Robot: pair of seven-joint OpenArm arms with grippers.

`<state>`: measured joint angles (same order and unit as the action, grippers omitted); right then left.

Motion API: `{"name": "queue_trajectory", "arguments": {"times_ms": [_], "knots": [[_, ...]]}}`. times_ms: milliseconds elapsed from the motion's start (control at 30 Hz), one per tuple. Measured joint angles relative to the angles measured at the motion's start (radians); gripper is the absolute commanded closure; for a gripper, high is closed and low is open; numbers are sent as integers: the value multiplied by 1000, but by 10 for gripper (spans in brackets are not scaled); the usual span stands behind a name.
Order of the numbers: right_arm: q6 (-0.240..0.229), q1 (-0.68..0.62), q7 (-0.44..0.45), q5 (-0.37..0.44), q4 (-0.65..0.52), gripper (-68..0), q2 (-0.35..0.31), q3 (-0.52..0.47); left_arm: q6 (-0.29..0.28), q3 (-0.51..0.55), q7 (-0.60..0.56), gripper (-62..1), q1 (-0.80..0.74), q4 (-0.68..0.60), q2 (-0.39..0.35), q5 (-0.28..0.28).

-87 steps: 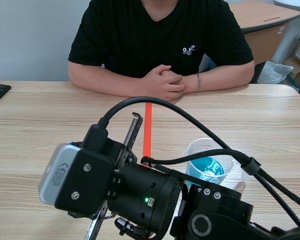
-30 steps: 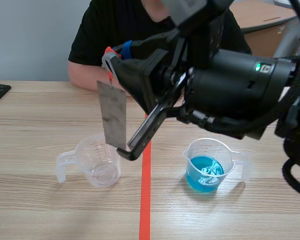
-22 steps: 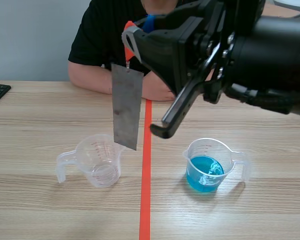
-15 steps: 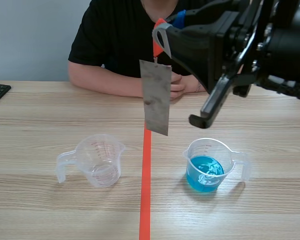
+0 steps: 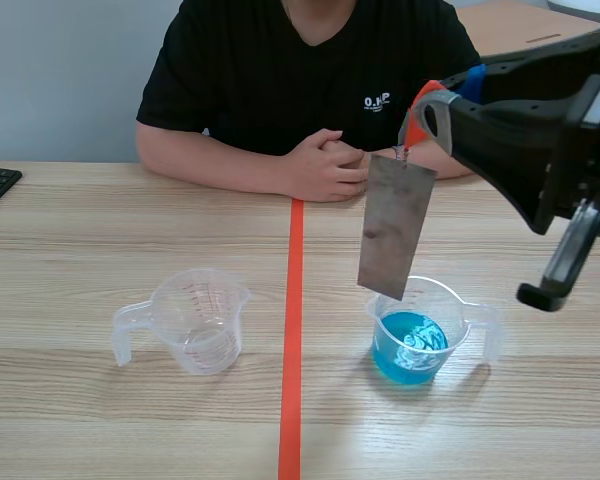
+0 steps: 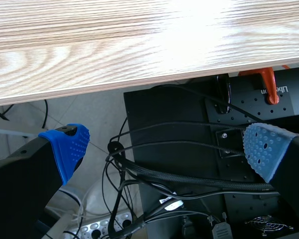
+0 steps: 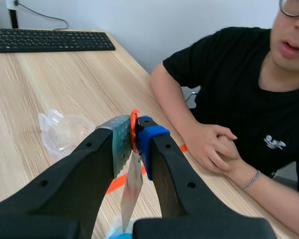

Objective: Do the redox reaction experiment.
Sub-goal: 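Move the plate over the blue solution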

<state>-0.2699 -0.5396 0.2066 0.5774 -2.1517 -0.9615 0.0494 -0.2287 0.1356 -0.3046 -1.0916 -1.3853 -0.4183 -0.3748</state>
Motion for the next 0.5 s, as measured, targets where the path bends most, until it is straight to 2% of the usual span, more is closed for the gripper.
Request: {"name": "queue_trajectory", "arguments": {"times_ms": [200, 333, 500], "knots": [[-1, -163, 60, 0, 0, -15, 0, -167, 0, 0, 0, -623, 0, 0, 0, 0], [-23, -247, 89, 0, 0, -15, 0, -268, 0, 0, 0, -618, 0, 0, 0, 0], [-27, -299, 100, 0, 2, -15, 0, -316, 0, 0, 0, -455, 0, 0, 0, 0]]}}
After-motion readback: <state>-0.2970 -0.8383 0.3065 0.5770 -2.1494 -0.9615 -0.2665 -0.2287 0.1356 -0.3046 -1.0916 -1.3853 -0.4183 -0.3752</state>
